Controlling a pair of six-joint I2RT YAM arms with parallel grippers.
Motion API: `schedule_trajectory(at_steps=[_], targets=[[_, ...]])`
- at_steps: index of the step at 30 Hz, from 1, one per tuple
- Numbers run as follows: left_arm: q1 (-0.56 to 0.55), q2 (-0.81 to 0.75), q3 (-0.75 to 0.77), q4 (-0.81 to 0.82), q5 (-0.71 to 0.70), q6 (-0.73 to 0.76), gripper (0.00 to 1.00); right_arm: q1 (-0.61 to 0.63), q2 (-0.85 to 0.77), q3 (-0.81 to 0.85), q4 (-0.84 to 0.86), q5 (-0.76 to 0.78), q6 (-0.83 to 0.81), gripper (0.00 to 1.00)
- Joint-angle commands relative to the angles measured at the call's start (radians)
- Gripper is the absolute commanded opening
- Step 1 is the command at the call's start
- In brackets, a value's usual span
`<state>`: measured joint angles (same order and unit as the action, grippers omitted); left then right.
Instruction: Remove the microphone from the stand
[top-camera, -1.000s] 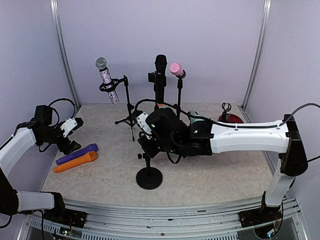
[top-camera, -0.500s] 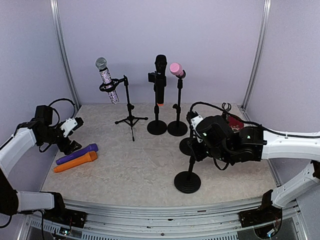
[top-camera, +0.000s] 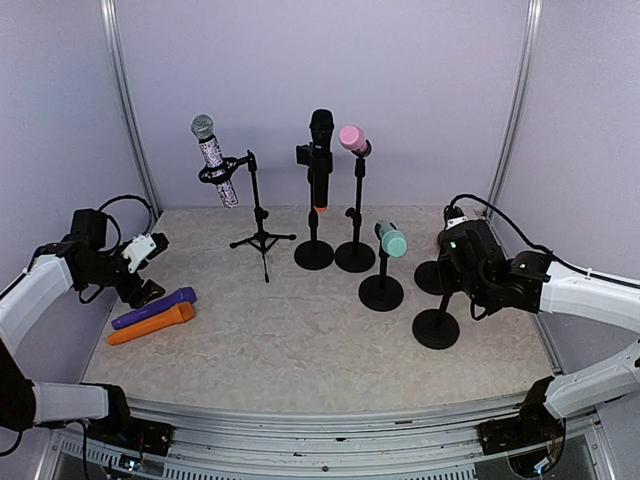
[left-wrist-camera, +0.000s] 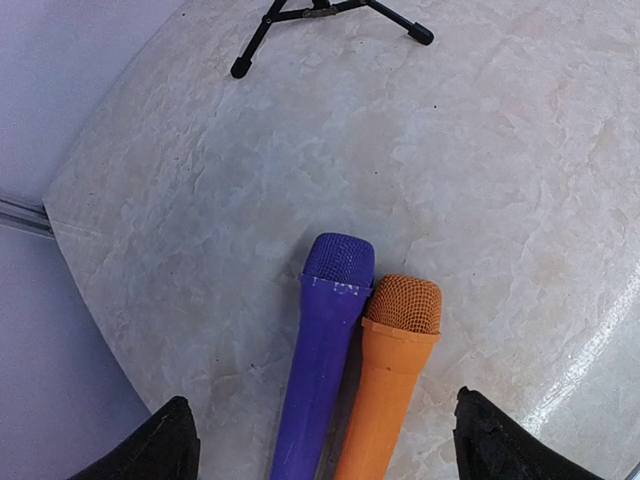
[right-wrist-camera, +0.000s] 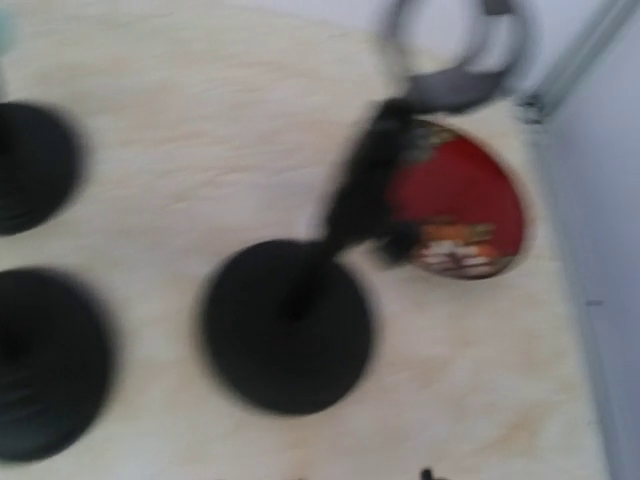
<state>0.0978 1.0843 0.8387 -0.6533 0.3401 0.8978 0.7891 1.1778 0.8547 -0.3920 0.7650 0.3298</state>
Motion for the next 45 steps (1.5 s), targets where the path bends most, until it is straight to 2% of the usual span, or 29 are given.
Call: schedule_trajectory(at_steps=[1,5,11,18,22,24,26,29,30,32,33,36,38,42,45], targets=[[-0.006,-0.019,0.012,0.019,0.011,0.003,0.86,-0.127,-0.011,-0.062,0.198,0.061,-0.159,0.00],[-0.006,-0.021,0.008,0.020,0.011,0.006,0.86,-0.261,0.006,-0.090,0.325,0.029,-0.214,0.00],[-0.006,-0.019,0.015,0.020,0.014,0.001,0.86,-0.395,0.070,-0.092,0.446,0.015,-0.243,0.00],[-0.007,-0.015,0.018,0.024,0.017,-0.002,0.86,-0.438,0.171,-0.040,0.494,0.025,-0.278,0.00],[-0.007,-0.013,0.016,0.028,0.016,-0.004,0.87,-0.440,0.176,-0.017,0.512,0.035,-0.324,0.03],[-0.007,-0.015,0.017,0.028,0.014,-0.002,0.89,-0.442,0.165,-0.005,0.504,0.020,-0.336,0.12],[-0.006,-0.016,0.017,0.027,0.014,-0.002,0.98,-0.442,0.147,0.011,0.477,-0.002,-0.331,0.37],[-0.008,-0.016,0.020,0.021,0.019,-0.001,0.99,-0.442,0.100,0.048,0.419,-0.041,-0.301,0.74],[-0.010,-0.014,0.022,0.014,0.022,-0.001,0.99,-0.442,0.078,0.076,0.391,-0.060,-0.290,0.85],[-0.013,-0.007,0.027,0.007,0.026,-0.005,0.99,-0.442,0.041,0.122,0.342,-0.109,-0.264,0.97],[-0.015,-0.005,0.029,0.006,0.026,-0.007,0.99,-0.442,0.029,0.153,0.308,-0.128,-0.253,1.00],[-0.018,0.002,0.036,0.005,0.030,-0.016,0.99,-0.434,0.016,0.262,0.176,-0.155,-0.195,1.00],[-0.018,0.004,0.038,0.003,0.038,-0.021,0.99,-0.390,-0.010,0.286,0.151,-0.170,-0.195,1.00],[-0.018,0.010,0.042,0.001,0.056,-0.027,0.99,-0.241,-0.055,0.310,0.093,-0.217,-0.169,1.00],[-0.019,0.016,0.049,-0.002,0.064,-0.031,0.99,-0.082,-0.055,0.308,0.053,-0.195,-0.125,1.00]])
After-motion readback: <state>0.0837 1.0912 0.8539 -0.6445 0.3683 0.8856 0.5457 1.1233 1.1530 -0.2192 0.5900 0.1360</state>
